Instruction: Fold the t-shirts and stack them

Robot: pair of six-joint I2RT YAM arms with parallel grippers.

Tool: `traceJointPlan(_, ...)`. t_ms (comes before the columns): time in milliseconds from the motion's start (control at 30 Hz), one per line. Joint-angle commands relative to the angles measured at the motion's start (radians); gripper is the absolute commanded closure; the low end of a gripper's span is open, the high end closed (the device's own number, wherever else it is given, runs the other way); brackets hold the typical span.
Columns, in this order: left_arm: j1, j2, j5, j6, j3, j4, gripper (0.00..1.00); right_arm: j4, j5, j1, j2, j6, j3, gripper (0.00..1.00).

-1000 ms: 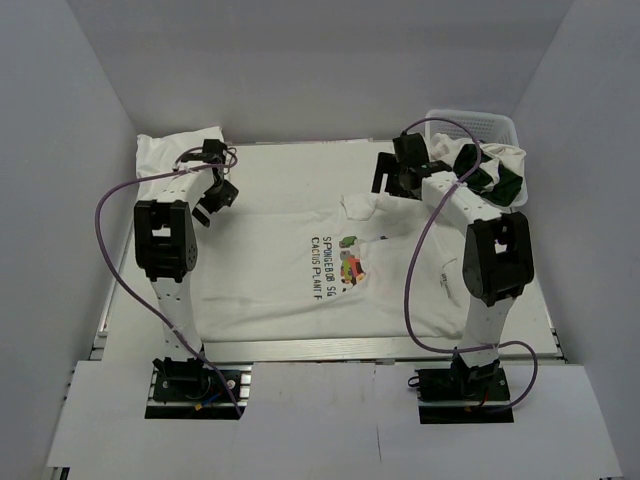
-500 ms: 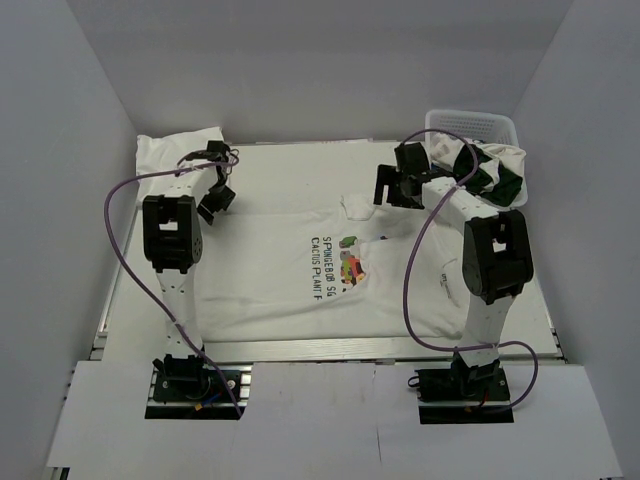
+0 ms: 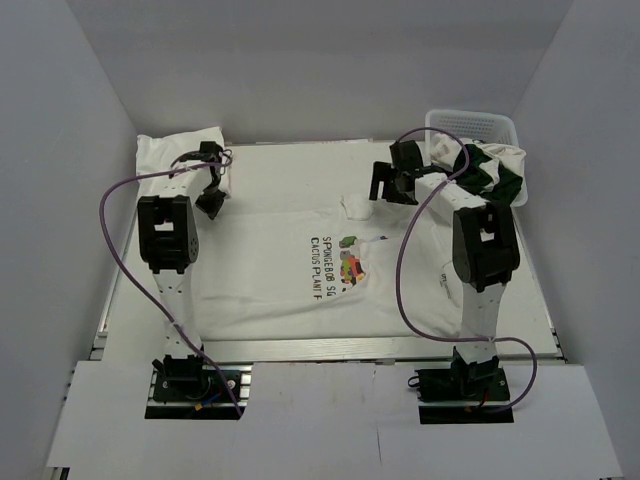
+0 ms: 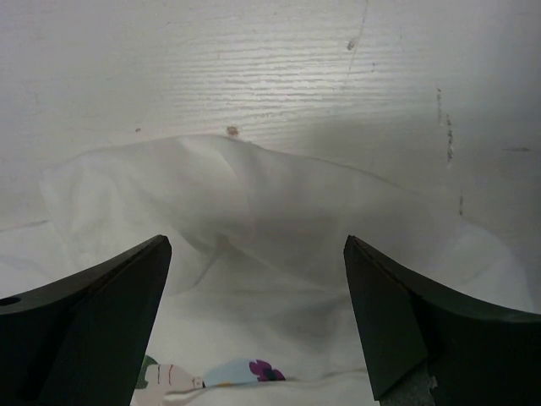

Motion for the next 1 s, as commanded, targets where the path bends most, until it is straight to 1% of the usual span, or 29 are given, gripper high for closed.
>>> traceJointPlan(0, 0.004, -0.041, 0.028, 0.005, -0.042, 0.019, 1.00, 0.021, -0.048, -0.006, 0.044, 0.027, 0.082, 0.12)
traceJointPlan(67, 0.004, -0.054, 0.039, 0.005, -0.067, 0.031, 1.00, 0.016, -0.066, -0.007, 0.076, 0.034, 0.099, 0.16)
traceJointPlan(100, 0.004, -0.066, 0.039, 0.005, -0.067, 0.040, 1.00, 0.021, -0.103, -0.004, 0.090, 0.040, 0.102, 0.18)
traceJointPlan(167, 0.004, -0.078, 0.039, 0.015, -0.097, 0.054, 1.00, 0.039, -0.121, -0.007, 0.101, 0.046, 0.105, 0.24)
traceJointPlan(200, 0.004, -0.078, 0.039, 0.015, -0.111, 0.065, 1.00, 0.045, -0.181, -0.003, 0.104, 0.058, 0.108, 0.30)
traceJointPlan(233, 0.004, -0.090, 0.039, 0.015, -0.111, 0.076, 1.00, 0.047, -0.193, -0.003, 0.106, 0.066, 0.116, 0.47)
traceJointPlan(300, 0.004, -0.101, 0.039, 0.025, -0.120, 0.076, 1.00, 0.054, -0.201, -0.004, 0.112, 0.074, 0.125, 0.62)
traceJointPlan(433, 0.004, -0.130, 0.020, 0.025, -0.133, 0.076, 1.00, 0.032, -0.149, -0.007, 0.116, 0.089, 0.142, 0.82)
traceJointPlan(467, 0.004, -0.130, 0.020, 0.025, -0.133, 0.076, 1.00, 0.027, -0.141, -0.007, 0.116, 0.095, 0.141, 0.98)
traceJointPlan(500, 0.004, -0.143, 0.020, 0.034, -0.143, 0.085, 1.00, 0.024, -0.140, -0.007, 0.106, 0.097, 0.136, 1.00)
traceJointPlan(533, 0.004, -0.158, 0.020, 0.034, -0.143, 0.085, 1.00, 0.025, -0.099, -0.009, 0.091, 0.098, 0.124, 1.00)
traceJointPlan(567, 0.004, -0.169, 0.020, 0.034, -0.157, 0.085, 1.00, 0.024, -0.091, -0.009, 0.081, 0.097, 0.106, 1.00)
traceJointPlan(600, 0.004, -0.192, 0.010, 0.034, -0.166, 0.085, 1.00, 0.027, -0.080, -0.007, 0.040, 0.094, 0.099, 1.00)
traceJointPlan(667, -0.005, -0.219, 0.000, 0.044, -0.195, 0.094, 1.00, 0.047, -0.072, -0.007, 0.011, 0.072, 0.052, 1.00)
traceJointPlan(700, -0.005, -0.233, 0.000, 0.045, -0.206, 0.094, 1.00, 0.063, -0.072, -0.009, -0.040, 0.064, 0.033, 1.00)
traceJointPlan(733, -0.005, -0.267, 0.000, 0.045, -0.234, 0.108, 1.00, 0.085, -0.065, -0.007, -0.057, 0.043, -0.020, 1.00)
traceJointPlan(800, -0.014, -0.302, 0.000, 0.045, -0.264, 0.131, 1.00, 0.125, -0.063, -0.009, -0.118, 0.022, -0.065, 1.00)
traceJointPlan(833, -0.014, -0.319, 0.000, 0.054, -0.297, 0.140, 1.00, 0.165, -0.066, -0.009, -0.156, -0.004, -0.130, 1.00)
traceJointPlan(967, -0.014, -0.434, 0.000, 0.054, -0.384, 0.154, 1.00, 0.186, -0.097, -0.007, -0.281, -0.057, -0.244, 1.00)
